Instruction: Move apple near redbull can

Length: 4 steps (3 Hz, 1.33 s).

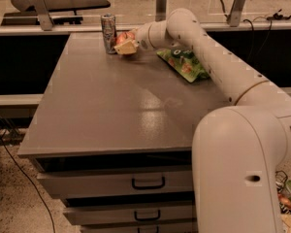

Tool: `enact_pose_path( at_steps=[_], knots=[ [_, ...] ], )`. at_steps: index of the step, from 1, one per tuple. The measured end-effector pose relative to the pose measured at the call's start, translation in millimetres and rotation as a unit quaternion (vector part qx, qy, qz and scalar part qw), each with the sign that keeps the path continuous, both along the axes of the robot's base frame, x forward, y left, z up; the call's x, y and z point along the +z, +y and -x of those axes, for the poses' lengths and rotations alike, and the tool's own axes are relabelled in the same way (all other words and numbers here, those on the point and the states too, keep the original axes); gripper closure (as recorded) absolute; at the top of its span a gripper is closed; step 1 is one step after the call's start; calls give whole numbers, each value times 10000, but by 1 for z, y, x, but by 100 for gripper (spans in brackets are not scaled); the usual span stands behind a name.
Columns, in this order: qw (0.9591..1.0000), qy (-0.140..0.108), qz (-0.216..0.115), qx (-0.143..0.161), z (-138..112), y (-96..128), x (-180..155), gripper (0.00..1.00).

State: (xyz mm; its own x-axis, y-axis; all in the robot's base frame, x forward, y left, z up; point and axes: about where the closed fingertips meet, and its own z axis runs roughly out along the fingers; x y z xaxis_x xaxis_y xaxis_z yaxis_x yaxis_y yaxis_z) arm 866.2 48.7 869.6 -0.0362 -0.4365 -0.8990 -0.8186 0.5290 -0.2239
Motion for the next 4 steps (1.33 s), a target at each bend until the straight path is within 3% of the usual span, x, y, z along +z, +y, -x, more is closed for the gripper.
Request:
enact_pose_path(
  at_steps=[1,2,3,4],
  knots=[
    [9997,141,-61,207,-2,22,-4,0],
    [9997,143,-62,208,-2,22,-4,0],
    [9998,24,-26,207,18,5,14,0],
    [9993,-371,79,33,66,-40,63,0]
  ],
)
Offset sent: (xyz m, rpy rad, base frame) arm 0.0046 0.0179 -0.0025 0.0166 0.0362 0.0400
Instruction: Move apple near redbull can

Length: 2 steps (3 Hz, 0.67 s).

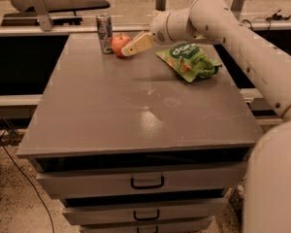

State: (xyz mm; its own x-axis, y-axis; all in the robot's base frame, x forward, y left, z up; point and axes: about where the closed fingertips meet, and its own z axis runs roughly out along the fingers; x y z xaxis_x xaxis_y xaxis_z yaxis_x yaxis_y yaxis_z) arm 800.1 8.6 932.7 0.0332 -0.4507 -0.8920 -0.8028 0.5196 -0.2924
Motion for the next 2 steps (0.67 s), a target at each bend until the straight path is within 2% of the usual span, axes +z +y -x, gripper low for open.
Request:
enact_pose_path(
  at_steps=[1,2],
  knots=[
    [9990,-380,167,-141,64,-39,41,0],
    [9985,-275,346,-327,93,-74,30,0]
  ],
)
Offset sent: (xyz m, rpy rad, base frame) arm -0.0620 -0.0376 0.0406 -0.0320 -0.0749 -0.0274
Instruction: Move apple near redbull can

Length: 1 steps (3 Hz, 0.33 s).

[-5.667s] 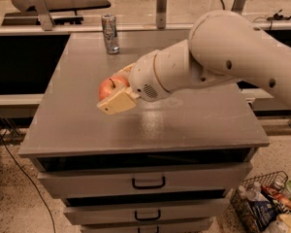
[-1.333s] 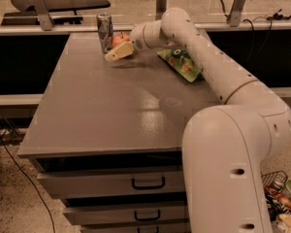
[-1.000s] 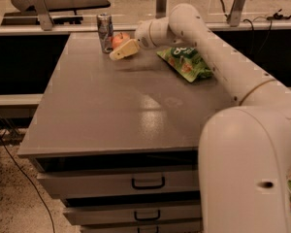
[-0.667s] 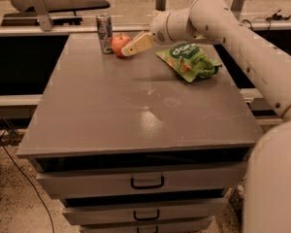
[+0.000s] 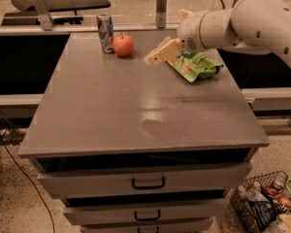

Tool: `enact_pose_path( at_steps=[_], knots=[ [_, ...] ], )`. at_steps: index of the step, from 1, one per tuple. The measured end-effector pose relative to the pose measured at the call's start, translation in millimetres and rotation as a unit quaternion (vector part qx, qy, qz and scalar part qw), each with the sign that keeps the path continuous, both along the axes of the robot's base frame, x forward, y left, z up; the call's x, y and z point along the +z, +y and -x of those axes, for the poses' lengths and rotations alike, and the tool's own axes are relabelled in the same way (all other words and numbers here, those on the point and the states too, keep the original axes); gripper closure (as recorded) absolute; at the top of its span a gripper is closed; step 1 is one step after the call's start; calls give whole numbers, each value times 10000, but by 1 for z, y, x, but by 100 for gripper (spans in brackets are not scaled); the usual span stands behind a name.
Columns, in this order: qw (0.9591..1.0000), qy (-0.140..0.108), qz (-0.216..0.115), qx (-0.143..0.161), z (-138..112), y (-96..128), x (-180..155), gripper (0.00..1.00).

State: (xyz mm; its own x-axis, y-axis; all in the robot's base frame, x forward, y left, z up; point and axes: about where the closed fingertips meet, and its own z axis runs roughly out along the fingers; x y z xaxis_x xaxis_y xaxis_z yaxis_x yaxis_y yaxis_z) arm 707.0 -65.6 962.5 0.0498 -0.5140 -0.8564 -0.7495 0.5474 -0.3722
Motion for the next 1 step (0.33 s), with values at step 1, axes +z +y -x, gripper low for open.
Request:
enact_pose_path(
  at_steps=[1],
  knots=[
    [10000,0,0,1,0,0,0,0]
  ],
)
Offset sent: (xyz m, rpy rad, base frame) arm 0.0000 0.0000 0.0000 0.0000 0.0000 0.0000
